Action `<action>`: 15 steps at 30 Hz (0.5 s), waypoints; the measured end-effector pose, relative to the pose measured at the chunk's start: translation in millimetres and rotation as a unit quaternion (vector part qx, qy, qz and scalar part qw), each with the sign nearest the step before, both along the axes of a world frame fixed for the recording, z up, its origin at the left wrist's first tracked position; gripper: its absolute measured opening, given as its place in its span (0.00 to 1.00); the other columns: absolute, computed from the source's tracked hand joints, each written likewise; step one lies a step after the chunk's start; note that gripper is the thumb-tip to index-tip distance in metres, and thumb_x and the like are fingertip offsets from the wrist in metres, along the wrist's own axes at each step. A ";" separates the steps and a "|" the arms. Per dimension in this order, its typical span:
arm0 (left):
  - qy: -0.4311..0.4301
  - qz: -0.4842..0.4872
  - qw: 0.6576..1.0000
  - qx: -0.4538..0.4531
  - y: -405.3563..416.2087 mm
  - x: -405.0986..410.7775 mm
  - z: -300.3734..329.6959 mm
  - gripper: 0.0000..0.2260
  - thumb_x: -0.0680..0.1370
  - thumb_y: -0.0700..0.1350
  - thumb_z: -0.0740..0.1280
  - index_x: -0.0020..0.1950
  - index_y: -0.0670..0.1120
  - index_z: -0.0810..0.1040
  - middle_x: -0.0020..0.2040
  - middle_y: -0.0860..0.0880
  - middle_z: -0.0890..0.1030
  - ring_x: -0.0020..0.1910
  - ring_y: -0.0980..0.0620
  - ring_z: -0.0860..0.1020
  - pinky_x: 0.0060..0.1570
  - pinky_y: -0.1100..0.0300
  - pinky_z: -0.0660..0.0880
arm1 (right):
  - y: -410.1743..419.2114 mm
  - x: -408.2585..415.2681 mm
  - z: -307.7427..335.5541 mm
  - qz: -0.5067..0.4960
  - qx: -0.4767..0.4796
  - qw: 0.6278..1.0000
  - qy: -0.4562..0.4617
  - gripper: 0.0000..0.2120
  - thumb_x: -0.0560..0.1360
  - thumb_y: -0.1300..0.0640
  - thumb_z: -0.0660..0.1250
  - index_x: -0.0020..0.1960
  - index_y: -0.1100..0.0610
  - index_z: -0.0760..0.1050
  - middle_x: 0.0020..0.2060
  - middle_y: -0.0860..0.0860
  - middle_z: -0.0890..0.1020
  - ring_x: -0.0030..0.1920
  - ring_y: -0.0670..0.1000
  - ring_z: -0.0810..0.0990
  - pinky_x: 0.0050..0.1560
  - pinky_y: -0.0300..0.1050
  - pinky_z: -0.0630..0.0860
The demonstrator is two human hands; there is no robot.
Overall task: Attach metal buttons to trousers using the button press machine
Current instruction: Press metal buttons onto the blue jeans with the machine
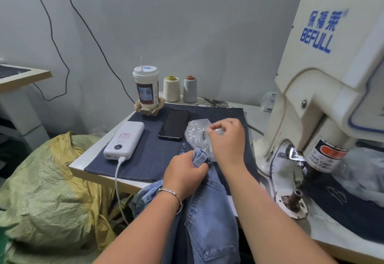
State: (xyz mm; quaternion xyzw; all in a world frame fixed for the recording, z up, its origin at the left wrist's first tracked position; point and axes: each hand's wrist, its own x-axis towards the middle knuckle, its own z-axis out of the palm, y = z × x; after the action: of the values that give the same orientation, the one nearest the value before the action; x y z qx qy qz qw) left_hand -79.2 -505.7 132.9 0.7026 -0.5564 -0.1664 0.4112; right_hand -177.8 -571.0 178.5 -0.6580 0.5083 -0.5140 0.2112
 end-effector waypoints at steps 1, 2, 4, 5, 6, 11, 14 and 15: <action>-0.003 0.000 1.000 0.002 0.4 -0.4 -0.3 0.18 0.73 0.45 0.66 0.29 0.49 0.59 0.23 0.53 0.65 0.28 0.53 0.62 0.29 0.58 0.59 | 20.0 -5.8 1.2 0.019 0.005 0.999 -0.047 0.04 0.71 0.61 0.72 0.39 0.54 0.80 0.48 0.49 0.75 0.53 0.52 0.75 0.52 0.41 0.69; -0.007 0.000 1.000 0.003 0.5 -0.8 -0.5 0.17 0.73 0.45 0.66 0.30 0.48 0.59 0.24 0.52 0.65 0.28 0.53 0.63 0.29 0.57 0.60 | 40.9 -13.5 1.7 0.039 0.009 0.996 -0.082 0.06 0.71 0.62 0.72 0.38 0.52 0.79 0.48 0.48 0.76 0.52 0.50 0.77 0.52 0.42 0.72; -0.014 -0.003 1.000 0.009 0.2 -1.9 -1.0 0.15 0.73 0.46 0.65 0.30 0.47 0.63 0.26 0.52 0.68 0.30 0.51 0.66 0.30 0.57 0.62 | 83.3 -35.7 -0.8 0.073 0.006 0.991 -0.113 0.09 0.71 0.63 0.73 0.38 0.50 0.79 0.46 0.44 0.77 0.47 0.46 0.78 0.47 0.37 0.74; -0.018 -0.002 1.000 0.012 -0.4 -2.9 -1.2 0.14 0.73 0.47 0.65 0.31 0.46 0.65 0.27 0.51 0.70 0.32 0.49 0.68 0.30 0.57 0.63 | 103.2 -49.5 -4.4 0.084 -0.001 0.990 -0.113 0.09 0.71 0.63 0.74 0.38 0.50 0.80 0.44 0.43 0.77 0.45 0.45 0.78 0.42 0.33 0.73; -0.021 0.002 1.000 0.014 -0.5 -4.2 -0.7 0.14 0.73 0.48 0.64 0.31 0.45 0.66 0.28 0.51 0.71 0.32 0.49 0.69 0.30 0.57 0.63 | 120.6 -64.7 -9.3 0.085 -0.013 0.991 -0.103 0.10 0.70 0.64 0.74 0.38 0.50 0.80 0.44 0.42 0.77 0.45 0.45 0.78 0.39 0.31 0.72; -0.054 0.025 0.998 0.022 -2.1 -6.2 -3.6 0.14 0.75 0.47 0.65 0.31 0.47 0.67 0.30 0.50 0.74 0.32 0.51 0.71 0.31 0.58 0.63 | 161.4 -159.8 -23.5 -0.033 -0.129 0.991 0.002 0.02 0.70 0.59 0.72 0.39 0.53 0.80 0.42 0.42 0.78 0.41 0.47 0.78 0.39 0.32 0.72; -0.088 0.045 0.994 0.045 0.8 -7.0 -3.1 0.14 0.76 0.47 0.65 0.32 0.46 0.68 0.31 0.49 0.76 0.33 0.50 0.73 0.32 0.57 0.64 | 146.3 -216.2 -23.2 -0.143 -0.157 0.973 0.094 0.03 0.72 0.61 0.73 0.41 0.55 0.80 0.39 0.43 0.78 0.40 0.47 0.77 0.37 0.35 0.72; -0.098 0.050 0.993 0.052 2.3 -8.4 -1.7 0.13 0.76 0.47 0.65 0.33 0.46 0.69 0.32 0.49 0.76 0.34 0.48 0.73 0.32 0.56 0.65 | 136.0 -231.4 -24.3 -0.167 -0.154 0.966 0.124 0.04 0.71 0.64 0.74 0.41 0.57 0.80 0.38 0.45 0.79 0.40 0.49 0.78 0.38 0.37 0.72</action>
State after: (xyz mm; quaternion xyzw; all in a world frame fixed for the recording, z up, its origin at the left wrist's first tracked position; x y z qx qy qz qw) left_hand -87.6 -503.4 131.2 0.7628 -0.5488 -0.1049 0.3255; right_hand -409.3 -435.1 154.1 -0.6471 0.5480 -0.5281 -0.0462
